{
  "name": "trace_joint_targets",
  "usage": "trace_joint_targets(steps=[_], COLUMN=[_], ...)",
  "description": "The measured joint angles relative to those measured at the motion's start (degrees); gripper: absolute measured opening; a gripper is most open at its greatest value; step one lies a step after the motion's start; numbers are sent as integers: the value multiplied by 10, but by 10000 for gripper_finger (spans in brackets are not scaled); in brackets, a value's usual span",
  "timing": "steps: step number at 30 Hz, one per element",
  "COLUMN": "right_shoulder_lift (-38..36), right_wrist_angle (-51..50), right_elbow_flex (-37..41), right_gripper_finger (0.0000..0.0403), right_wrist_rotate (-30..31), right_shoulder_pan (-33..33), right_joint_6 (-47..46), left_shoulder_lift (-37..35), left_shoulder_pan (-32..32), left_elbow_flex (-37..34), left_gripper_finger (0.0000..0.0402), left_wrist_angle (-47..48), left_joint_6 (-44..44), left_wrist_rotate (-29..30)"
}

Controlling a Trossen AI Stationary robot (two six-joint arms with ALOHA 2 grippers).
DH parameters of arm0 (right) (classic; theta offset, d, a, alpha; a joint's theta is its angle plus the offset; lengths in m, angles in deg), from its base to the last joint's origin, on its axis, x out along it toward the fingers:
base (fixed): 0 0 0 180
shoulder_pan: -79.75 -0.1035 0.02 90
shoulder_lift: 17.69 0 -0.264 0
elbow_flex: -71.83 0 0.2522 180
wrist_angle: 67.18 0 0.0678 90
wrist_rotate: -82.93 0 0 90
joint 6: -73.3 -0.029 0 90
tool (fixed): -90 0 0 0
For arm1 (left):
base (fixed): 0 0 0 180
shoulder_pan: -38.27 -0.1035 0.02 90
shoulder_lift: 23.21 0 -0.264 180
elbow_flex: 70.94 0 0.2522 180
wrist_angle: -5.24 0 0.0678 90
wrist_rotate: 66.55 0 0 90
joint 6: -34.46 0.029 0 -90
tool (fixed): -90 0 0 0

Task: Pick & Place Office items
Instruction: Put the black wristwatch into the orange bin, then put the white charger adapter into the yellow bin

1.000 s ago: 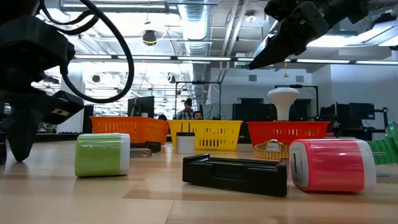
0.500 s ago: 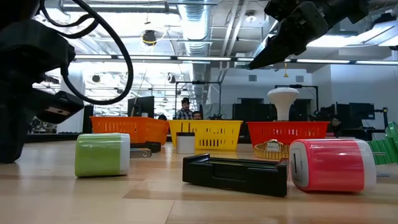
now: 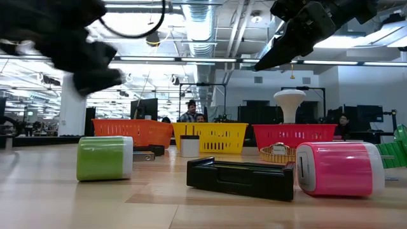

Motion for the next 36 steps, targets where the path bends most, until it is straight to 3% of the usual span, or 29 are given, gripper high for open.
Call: trace_joint_targets(steps=[3,9,15,18,24,36], right_shoulder_lift=[0,0,0,0,0,0], right_wrist_angle=[0,0,0,0,0,0], right_elbow_flex=[0,0,0,0,0,0], right_gripper_finger=[234,234,234,234,234,234], right_wrist_rotate=[0,0,0,0,0,0], right_shoulder_pan=[0,0,0,0,0,0], right_joint_6=[-1,-6,-6,-6,-6,-27], left_shoulder_lift=[-26,-30,13,41,55,47], left_shoulder_pan=[-52,-181,-266,-277,-279,-271], left_elbow_flex=[0,0,0,0,0,1], left_gripper_finger=[16,15,20,29,63,145], left_wrist_angle=[0,-1,-4,-4,-5,-43], left_joint_6=[58,83,69,69,70,68], left_wrist_rotate=[46,51,-77,-76,36,39])
